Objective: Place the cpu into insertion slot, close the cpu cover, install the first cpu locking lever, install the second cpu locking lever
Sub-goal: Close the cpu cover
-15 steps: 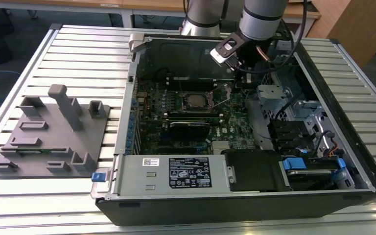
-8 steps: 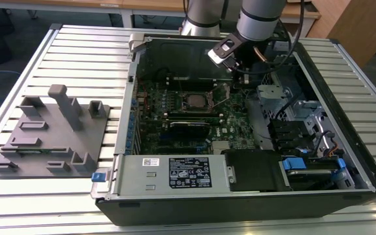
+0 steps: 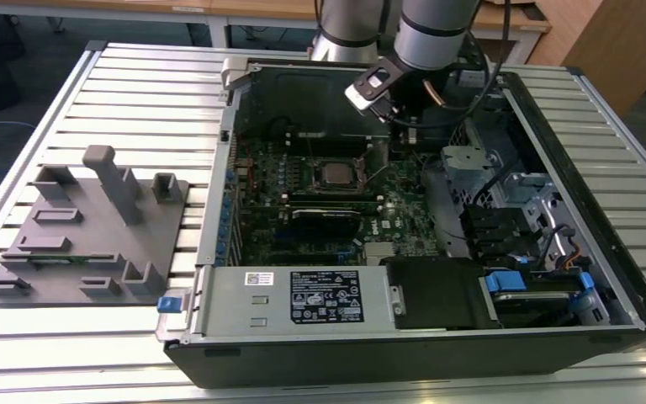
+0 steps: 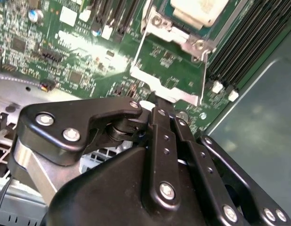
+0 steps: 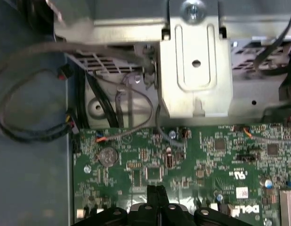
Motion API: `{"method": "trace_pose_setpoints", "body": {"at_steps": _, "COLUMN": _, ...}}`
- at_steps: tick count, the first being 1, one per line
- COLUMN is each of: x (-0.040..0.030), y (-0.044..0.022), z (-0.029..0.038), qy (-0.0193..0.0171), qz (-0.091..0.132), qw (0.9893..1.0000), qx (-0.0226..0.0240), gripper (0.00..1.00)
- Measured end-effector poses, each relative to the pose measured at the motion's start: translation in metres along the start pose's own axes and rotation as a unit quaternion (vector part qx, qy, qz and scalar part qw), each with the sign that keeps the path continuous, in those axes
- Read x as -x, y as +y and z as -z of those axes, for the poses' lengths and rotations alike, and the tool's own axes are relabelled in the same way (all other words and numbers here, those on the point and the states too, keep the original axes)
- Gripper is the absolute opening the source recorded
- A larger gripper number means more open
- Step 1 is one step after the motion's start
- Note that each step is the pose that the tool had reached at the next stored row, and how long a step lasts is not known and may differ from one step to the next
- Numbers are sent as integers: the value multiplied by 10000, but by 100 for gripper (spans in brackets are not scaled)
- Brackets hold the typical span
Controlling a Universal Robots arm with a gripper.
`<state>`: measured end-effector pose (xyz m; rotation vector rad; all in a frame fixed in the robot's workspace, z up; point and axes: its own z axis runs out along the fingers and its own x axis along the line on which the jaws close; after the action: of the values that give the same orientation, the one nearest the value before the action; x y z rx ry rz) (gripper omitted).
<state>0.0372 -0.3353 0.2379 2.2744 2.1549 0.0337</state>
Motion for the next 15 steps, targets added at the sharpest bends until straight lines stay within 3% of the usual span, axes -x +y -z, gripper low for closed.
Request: {"method": "trace_pose_setpoints", "body": {"at_steps": 15, "x": 24, "y": -453, "z": 3, "qy": 5, "qz": 0, "qw": 10000, "qx": 75, "gripper": 10}}
